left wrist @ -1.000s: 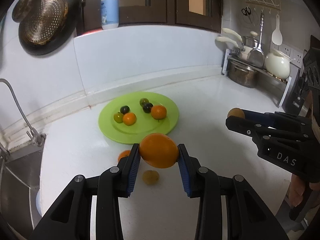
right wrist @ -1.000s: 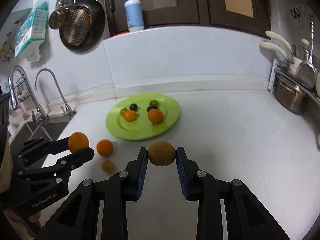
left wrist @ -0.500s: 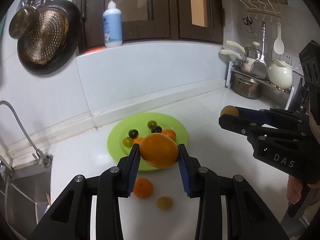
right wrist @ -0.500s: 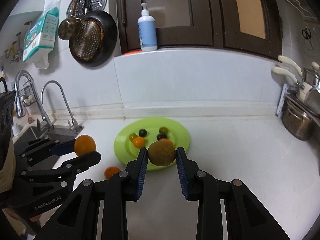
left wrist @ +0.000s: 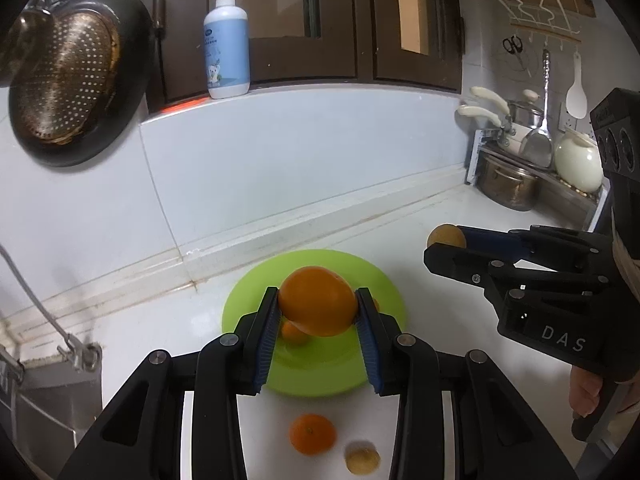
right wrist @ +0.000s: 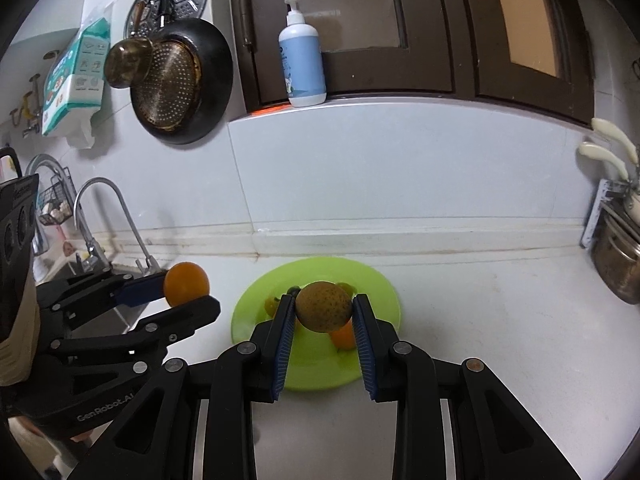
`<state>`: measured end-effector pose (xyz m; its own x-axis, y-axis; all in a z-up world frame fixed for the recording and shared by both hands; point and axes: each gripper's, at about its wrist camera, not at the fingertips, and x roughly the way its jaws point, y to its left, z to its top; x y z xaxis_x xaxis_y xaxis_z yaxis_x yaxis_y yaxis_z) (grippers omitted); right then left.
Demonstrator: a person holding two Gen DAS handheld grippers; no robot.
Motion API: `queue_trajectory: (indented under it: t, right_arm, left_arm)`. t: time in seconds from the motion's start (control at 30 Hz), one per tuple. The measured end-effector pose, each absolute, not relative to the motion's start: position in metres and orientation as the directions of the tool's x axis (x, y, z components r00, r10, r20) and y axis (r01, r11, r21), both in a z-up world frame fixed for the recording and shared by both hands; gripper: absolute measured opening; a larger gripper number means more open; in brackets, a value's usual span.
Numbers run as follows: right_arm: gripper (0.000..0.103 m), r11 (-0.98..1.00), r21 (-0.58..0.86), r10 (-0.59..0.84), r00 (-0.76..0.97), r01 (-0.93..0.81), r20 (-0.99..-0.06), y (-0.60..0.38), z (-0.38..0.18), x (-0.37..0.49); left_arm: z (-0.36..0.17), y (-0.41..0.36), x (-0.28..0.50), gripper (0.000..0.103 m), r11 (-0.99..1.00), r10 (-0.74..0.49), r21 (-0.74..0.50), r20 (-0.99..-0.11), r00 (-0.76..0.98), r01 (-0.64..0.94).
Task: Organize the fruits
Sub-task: 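Carry both fruits over the green plate and open both tools to release them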
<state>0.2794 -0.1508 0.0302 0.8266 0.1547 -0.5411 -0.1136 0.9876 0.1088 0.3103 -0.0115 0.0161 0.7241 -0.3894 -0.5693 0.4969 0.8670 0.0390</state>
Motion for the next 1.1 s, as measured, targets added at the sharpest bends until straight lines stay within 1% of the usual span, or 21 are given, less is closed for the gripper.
queue_trajectory:
  t: [0.27,0.5,0.77,1.1]
  right_arm:
    - [0.03,0.989,0.107,0.149,0.805,-0.106,-0.575,-0.157,0.026,0.324]
    - [0.03,0.99,0.093,0.141,0.771,-0.106,-0.621,-0.159,0.013,0.36]
    - [0.03,0.987,0.119,0.158,0.703,-0.105,-0.693,-0.164,-0.02,0.399]
    - [0.03,0.988,0.132,0.155,0.648,-0.085,-0.746,-0.172,-0.058,0.431]
  left_arm:
    - [0.012,-0.019,0.354,0.037,0.857,-0.397,0.035,-0.59,0.703,0.514]
    - [-0.001,-0.024,0.398,0.037,0.855,-0.403,-0.013,-0.647,0.648,0.518]
    - [-0.029,-0.033,0.437,0.037,0.853,-0.384,-0.022,-0.704,0.598,0.521]
    - [-0.067,-0.045,0.469,0.037,0.864,-0.344,-0.037,-0.771,0.536,0.501]
